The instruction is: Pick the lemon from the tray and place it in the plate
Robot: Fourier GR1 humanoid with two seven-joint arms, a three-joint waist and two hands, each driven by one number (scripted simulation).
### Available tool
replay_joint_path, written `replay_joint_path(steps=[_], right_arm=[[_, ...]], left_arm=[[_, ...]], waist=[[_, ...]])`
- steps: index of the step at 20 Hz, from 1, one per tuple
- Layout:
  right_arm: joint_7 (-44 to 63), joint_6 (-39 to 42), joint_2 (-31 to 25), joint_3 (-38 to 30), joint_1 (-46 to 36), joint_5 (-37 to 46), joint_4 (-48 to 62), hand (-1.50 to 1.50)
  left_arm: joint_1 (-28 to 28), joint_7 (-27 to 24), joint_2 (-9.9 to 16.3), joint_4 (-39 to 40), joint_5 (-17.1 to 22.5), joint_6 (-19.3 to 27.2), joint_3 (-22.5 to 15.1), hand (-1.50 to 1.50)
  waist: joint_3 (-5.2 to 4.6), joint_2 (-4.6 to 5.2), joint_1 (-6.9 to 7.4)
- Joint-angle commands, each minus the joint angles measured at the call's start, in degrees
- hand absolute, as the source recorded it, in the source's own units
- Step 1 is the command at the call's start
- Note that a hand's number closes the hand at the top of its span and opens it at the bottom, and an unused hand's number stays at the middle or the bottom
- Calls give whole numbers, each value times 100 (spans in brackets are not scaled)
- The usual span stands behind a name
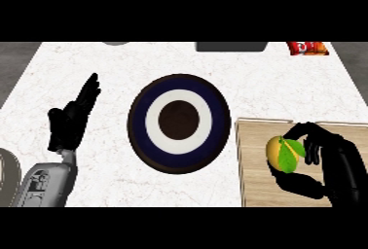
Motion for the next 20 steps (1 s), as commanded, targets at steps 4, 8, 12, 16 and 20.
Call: replay_joint_path(steps=[4,8,12,16,20], right_arm=[[817,469,786,466,-1418,22,709,150],[722,75,1298,460,-2473,134,2102,150],[1077,-571,1313,1077,-2767,-42,2776,150],[1143,-726,1318,1153,-3671,359,4349,150],[1872,-1194,1320,1945,-4360,79,5290,150]], left_arm=[[262,-192,-206,-42,-214,133,-166,0],[-299,-36,-62,346,-56,-6,87,0],[-110,-85,-106,240,-71,-74,36,0],[-144,-260,-128,345,-141,-4,30,0],[-182,-159,-245,178,-306,114,-137,0]], waist=[[1,10,46],[2,26,51],[3,13,39],[0,48,118],[2,42,185]])
